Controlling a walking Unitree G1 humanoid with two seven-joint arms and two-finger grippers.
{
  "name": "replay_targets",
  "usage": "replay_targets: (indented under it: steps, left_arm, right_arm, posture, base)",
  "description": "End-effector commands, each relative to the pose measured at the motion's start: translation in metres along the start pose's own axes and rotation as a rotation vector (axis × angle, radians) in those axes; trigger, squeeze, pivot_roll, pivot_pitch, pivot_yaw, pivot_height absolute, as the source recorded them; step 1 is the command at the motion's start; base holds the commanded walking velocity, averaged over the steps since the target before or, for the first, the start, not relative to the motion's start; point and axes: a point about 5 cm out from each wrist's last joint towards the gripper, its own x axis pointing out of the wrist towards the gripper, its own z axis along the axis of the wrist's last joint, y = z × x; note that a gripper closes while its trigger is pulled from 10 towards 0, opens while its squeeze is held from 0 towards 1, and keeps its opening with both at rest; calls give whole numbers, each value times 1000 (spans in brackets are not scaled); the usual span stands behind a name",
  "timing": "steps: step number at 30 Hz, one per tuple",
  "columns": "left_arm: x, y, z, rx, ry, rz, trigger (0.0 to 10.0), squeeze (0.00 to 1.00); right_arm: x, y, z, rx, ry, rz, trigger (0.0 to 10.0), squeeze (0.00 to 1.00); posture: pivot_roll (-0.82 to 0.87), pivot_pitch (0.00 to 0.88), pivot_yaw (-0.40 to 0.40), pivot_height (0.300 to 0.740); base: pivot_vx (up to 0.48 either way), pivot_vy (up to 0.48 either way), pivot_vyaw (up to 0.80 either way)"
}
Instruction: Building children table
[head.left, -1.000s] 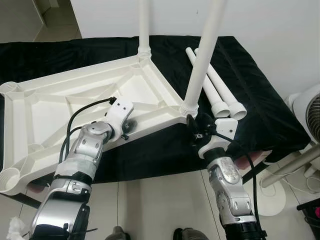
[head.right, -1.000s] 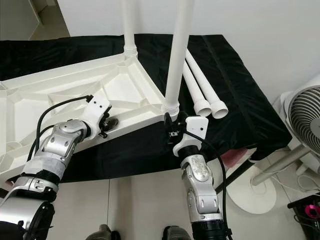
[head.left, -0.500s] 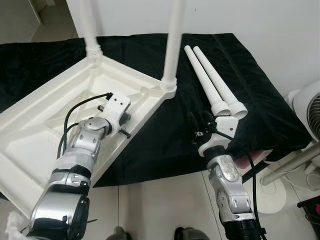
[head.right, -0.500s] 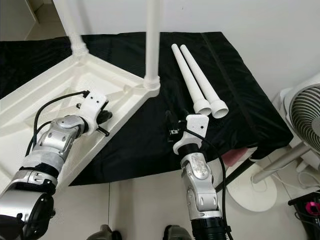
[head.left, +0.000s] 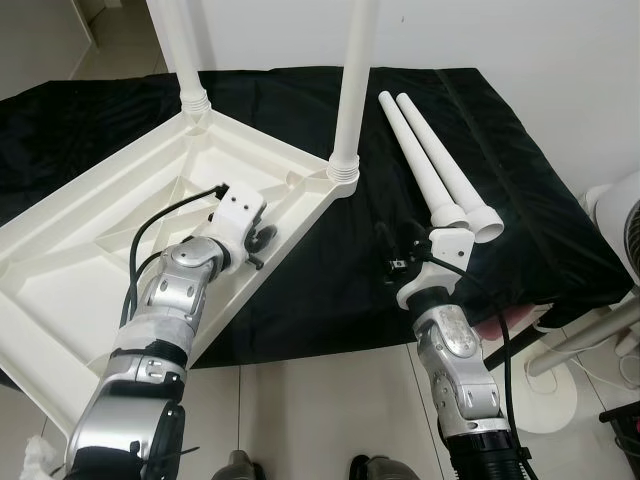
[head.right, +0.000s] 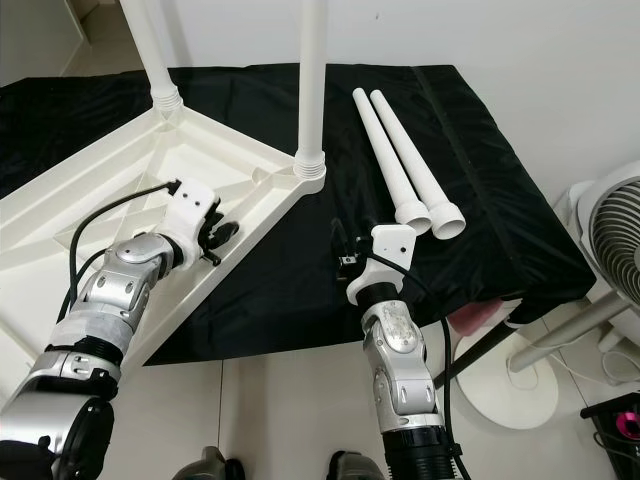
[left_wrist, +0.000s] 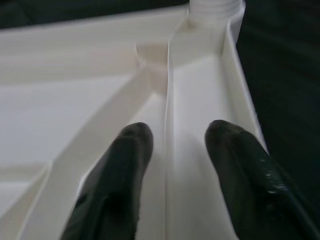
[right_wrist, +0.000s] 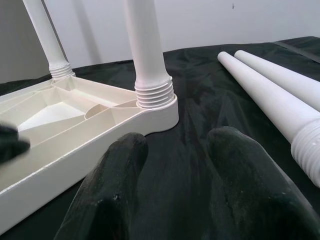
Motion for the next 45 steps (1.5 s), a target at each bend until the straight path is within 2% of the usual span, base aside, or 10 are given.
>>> replay_targets:
  steps: [1, 10, 14, 16, 17, 22, 24, 30, 38, 45]
  left_arm:
    - [-4, 9, 5, -32, -58, 167, 10000, 0]
    - [-21, 10, 23, -125, -212, 34, 10000, 0]
    - [-38, 7, 18, -67, -232, -63, 10000, 0]
    - [-38, 7, 18, -67, -232, -63, 10000, 0]
    - [-48, 1, 15, -34, -238, -151, 10000, 0]
    - [-64, -14, 10, 4, -217, -314, 10000, 0]
    - [-73, -26, -1, 108, -149, -423, 10000, 0]
    - [-85, -40, -12, 122, -68, -537, 10000, 0]
    - [-95, -39, -28, 111, 41, -503, 10000, 0]
    - [-106, -20, -31, 116, 74, -425, 10000, 0]
  right_arm:
    - [-1, -1, -2, -6, 2, -8, 10000, 0]
    - [0, 0, -3, -1, 4, -6, 10000, 0]
    - [0, -1, -4, -3, 7, -7, 10000, 0]
    - [0, -1, -4, -3, 7, -7, 10000, 0]
    - [0, -2, -4, -4, 8, -6, 10000, 0]
    - [0, -2, -5, -6, 11, -1, 10000, 0]
    - [1, -1, -6, -6, 13, 5, 10000, 0]
    - [0, -2, -6, -10, 14, 6, 10000, 0]
    - [-1, -3, -5, -15, 15, 6, 10000, 0]
    - [-1, -4, -6, -19, 19, 8, 10000, 0]
  posture:
    - [-47, 63, 36, 740]
    - [-35, 69, 34, 740]
    - [-25, 74, 28, 740]
    - [-25, 74, 28, 740]
    - [-22, 76, 25, 740]
    - [-13, 80, 20, 740]
    - [-13, 81, 19, 740]
    - [-18, 84, 17, 740]
    - [-21, 86, 16, 740]
    - [-19, 87, 8, 740]
  base:
    - [0, 0, 0]
    - [0, 0, 0]
    - [0, 0, 0]
    - [0, 0, 0]
    - [0, 0, 0]
    - [0, 0, 0]
    - [0, 0, 0]
    - [0, 0, 0]
    - [0, 0, 0]
    - [0, 0, 0]
